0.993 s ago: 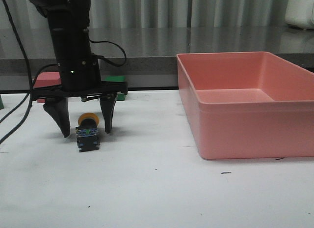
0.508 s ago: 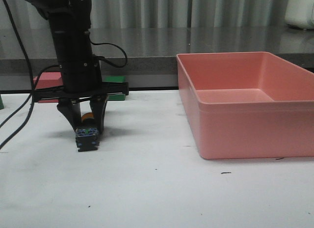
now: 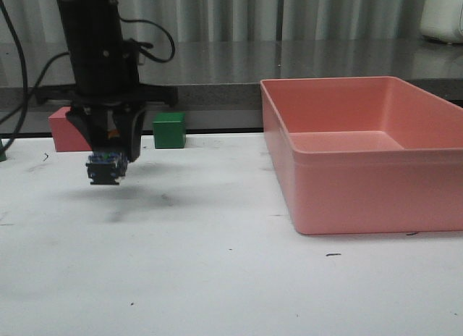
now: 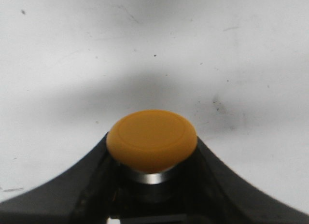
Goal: Place and stand button with both arms
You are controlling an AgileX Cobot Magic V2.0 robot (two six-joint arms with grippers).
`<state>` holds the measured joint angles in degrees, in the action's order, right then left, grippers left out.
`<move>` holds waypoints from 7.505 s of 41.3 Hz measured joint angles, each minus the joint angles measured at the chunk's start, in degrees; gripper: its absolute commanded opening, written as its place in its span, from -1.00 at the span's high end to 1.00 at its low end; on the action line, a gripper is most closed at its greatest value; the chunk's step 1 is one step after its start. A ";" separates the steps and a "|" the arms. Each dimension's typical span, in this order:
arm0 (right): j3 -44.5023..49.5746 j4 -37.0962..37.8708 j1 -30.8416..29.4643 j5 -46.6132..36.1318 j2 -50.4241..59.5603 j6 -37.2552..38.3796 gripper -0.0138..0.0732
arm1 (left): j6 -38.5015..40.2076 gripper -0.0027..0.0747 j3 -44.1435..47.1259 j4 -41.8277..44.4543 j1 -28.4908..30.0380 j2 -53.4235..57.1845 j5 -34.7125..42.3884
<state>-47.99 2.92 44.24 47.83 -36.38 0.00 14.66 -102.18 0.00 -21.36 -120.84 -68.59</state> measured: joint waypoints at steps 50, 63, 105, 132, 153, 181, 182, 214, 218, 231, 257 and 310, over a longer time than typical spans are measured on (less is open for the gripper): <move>0.00 0.00 0.00 0.00 0.00 0.00 -0.39 | -32.35 0.40 65.01 -17.24 12.16 51.21 62.68; 0.00 0.00 0.00 0.00 0.00 0.00 -0.39 | -32.43 0.40 76.46 -17.72 6.38 51.07 84.86; 0.00 0.00 0.00 0.00 0.00 0.00 -0.39 | -2.96 0.40 79.04 15.40 13.83 25.96 123.29; 0.00 0.00 0.00 0.00 0.00 0.00 -0.39 | -10.31 0.39 77.91 16.43 14.26 10.07 133.65; 0.00 0.00 0.00 0.00 0.00 0.00 -0.39 | -10.74 0.37 76.70 16.43 14.26 8.63 134.88; 0.00 0.00 0.00 0.00 0.00 0.00 -0.39 | -10.82 -0.43 84.67 14.30 14.26 13.92 134.00; 0.00 0.00 0.00 0.00 0.00 0.00 -0.39 | -10.82 -0.43 85.33 14.15 14.26 15.30 134.00; 0.00 0.00 0.00 0.00 0.00 0.00 -0.39 | -1.31 -0.43 70.55 10.59 -0.41 67.19 50.36; 0.00 0.00 0.00 0.00 0.00 0.00 -0.39 | -1.31 -0.43 66.46 10.15 -1.14 70.30 40.71; 0.00 0.00 0.00 0.00 0.00 0.00 -0.39 | -5.02 -0.43 58.83 8.04 -3.95 79.06 22.95; 0.00 0.00 0.00 0.00 0.00 0.00 -0.39 | -8.31 -0.43 58.26 3.38 -6.62 84.82 17.48; 0.00 0.00 0.00 -0.41 0.00 0.00 0.69 | -8.31 0.98 58.26 3.19 -6.62 84.82 17.48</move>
<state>-47.99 2.92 44.24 47.42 -36.38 0.00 6.35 -43.92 3.19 -27.99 -36.02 -51.10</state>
